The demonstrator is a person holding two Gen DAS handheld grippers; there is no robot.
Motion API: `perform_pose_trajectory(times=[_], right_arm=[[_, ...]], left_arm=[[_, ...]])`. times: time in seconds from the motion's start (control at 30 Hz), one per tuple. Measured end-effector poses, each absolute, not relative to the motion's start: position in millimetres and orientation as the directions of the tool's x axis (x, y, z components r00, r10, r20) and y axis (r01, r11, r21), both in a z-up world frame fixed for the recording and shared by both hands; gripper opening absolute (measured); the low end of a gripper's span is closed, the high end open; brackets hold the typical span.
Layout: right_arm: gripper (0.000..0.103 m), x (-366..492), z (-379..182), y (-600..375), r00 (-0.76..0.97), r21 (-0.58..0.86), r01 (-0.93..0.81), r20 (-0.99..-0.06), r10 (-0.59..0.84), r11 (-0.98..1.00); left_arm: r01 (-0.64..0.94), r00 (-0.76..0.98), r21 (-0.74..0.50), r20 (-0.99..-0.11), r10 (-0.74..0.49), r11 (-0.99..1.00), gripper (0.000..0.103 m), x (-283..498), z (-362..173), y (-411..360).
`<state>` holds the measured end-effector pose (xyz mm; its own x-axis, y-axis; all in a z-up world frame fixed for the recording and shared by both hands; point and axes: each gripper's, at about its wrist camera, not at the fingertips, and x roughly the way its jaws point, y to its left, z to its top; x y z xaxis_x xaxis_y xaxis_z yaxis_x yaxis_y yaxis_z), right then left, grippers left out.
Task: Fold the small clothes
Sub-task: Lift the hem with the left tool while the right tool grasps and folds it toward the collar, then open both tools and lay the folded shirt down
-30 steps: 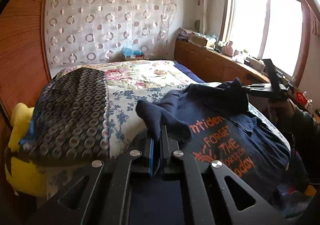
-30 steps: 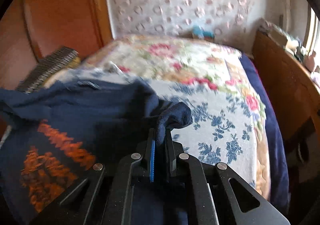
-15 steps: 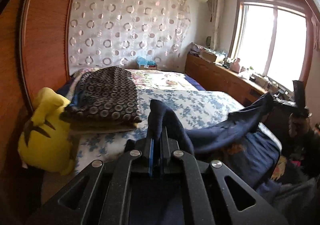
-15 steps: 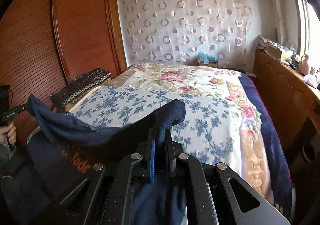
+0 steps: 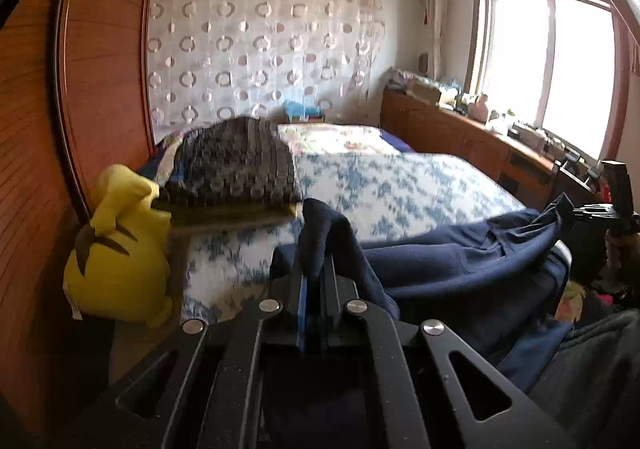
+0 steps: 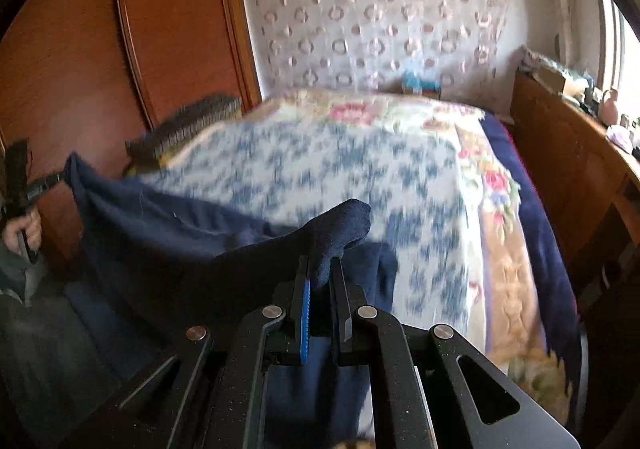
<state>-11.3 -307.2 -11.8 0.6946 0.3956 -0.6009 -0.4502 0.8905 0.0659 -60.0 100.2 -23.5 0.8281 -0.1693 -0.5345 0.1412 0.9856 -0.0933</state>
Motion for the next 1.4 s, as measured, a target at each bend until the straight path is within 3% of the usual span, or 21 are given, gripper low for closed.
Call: perform_pose_trajectory(times=[0.17, 0.37, 0.43, 0.5, 0.63, 0.73, 0.77, 0.87, 1.2, 1.4], right_arm=[[0.007, -9, -44, -306, 0.667, 0.093, -0.425, -0.64, 0.381, 0.9], [0.007, 2, -43, -300, 0.66, 0.096, -0.409, -0.656, 0.367, 0.907], [0.007, -2, -44, -304, 0.664, 0.09, -0.407, -0.655, 0.362, 0.909], [0.007, -10, -42, -308, 0.676, 0.076, -0.402, -0.647, 0.352, 0.912], [0.014, -16, -26, -321, 0.746, 0.068, -0.367, -0.574, 0.338, 0.928], [0.033, -16, -14, -327, 0.78, 0.068, -0.343, -0.534, 0.325, 0.937], [0.034, -14, -12, -327, 0.785, 0.066, -0.341, -0.529, 0.323, 0.938], [0.042, -4, -14, -323, 0.795, 0.04, -0.319, -0.533, 0.29, 0.947], [0.044, 48, -41, -298, 0.749, 0.02, -0.34, -0.599, 0.284, 0.94], [0.044, 68, -46, -298, 0.721, 0.03, -0.348, -0.63, 0.288, 0.937]], left_arm=[[0.113, 0.803, -0.134, -0.572, -0.17, 0.985, 0.005, -55, -49, 103], [0.121, 0.798, -0.139, -0.576, -0.18, 0.983, 0.008, -58, -53, 102], [0.124, 0.81, -0.135, -0.558, -0.179, 0.983, 0.021, -61, -47, 103], [0.127, 0.827, -0.117, -0.536, -0.17, 0.985, 0.044, -63, -41, 105], [0.117, 0.837, -0.105, -0.526, -0.155, 0.988, 0.06, -59, -31, 113], [0.113, 0.837, -0.103, -0.526, -0.151, 0.988, 0.068, -51, -29, 119], [0.109, 0.836, -0.102, -0.528, -0.147, 0.989, 0.07, -47, -28, 121], [0.072, 0.834, -0.088, -0.541, -0.109, 0.993, 0.07, -30, -27, 128], [0.052, 0.791, -0.049, -0.607, -0.071, 0.997, 0.07, 32, -42, 138], [0.102, 0.747, -0.06, -0.655, -0.116, 0.993, 0.07, 47, -57, 127]])
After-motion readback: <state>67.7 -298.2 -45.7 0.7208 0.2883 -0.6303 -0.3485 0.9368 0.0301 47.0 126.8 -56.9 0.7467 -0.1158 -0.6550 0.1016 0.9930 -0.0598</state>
